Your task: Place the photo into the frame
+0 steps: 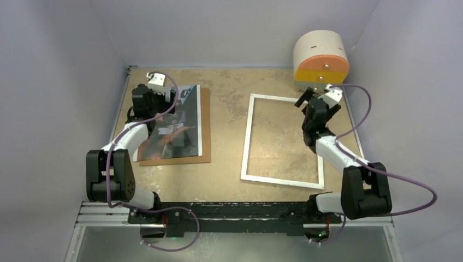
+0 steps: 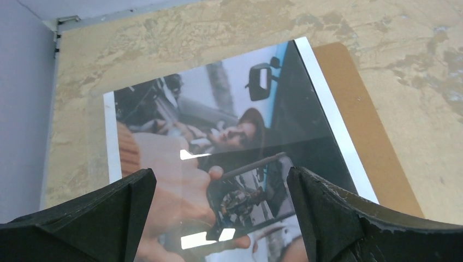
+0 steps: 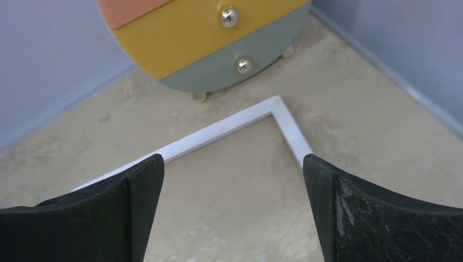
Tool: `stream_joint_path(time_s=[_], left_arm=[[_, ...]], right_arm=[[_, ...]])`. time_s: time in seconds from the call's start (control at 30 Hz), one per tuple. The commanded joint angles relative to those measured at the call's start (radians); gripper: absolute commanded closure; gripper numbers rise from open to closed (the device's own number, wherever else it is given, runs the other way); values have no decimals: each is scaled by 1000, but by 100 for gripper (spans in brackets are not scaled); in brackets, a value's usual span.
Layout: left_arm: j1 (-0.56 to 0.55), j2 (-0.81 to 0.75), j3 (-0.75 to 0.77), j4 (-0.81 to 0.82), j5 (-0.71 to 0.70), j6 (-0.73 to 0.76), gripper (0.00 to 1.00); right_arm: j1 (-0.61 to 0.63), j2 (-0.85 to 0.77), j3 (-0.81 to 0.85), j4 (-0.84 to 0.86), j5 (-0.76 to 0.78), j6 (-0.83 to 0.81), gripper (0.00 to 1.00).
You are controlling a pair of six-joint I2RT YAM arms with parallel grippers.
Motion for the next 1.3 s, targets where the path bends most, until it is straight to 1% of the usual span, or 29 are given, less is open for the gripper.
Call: stream_joint_path(time_s=[0.0,0.03,0.1,0.13,0.2,0.27,0.37,0.53,0.63,0.77,0.87,1.0,1.17,1.27], left_arm=[[18,-35,117,-308,126,-12,0],[22,-38,131,-346,137,-12,0],[28,-50,149,-393,159,-12,0],[29,-55,152,-408,169,-9,0],[31,-63,162,-447,182,0,0],[31,-62,173,-482,194,10,0],[31,-59,185,-523,207,18,1],[31,-57,187,-562,222,28,1],[31,-55,182,-571,227,29,1],[31,-53,183,-588,235,30,2],[30,-43,192,-612,243,31,1],[30,-43,191,-626,240,28,1],[30,-62,192,-637,251,27,1],[29,-75,197,-645,255,25,1]], right_arm=[[-29,28,221,-691,15,476,1],[-31,37,233,-685,-78,444,1],[-7,48,241,-631,-205,365,1],[36,57,249,-638,-201,359,1],[171,99,297,-674,-83,325,1],[276,181,393,-776,-34,321,1],[382,313,533,-913,-32,326,1],[513,465,676,-985,-2,318,1],[558,574,790,-1117,46,363,3],[605,658,858,-1195,109,397,5],[614,672,850,-1185,102,414,6],[615,682,835,-1171,76,428,11],[615,691,796,-1119,13,438,25],[615,688,767,-1080,-22,439,28]])
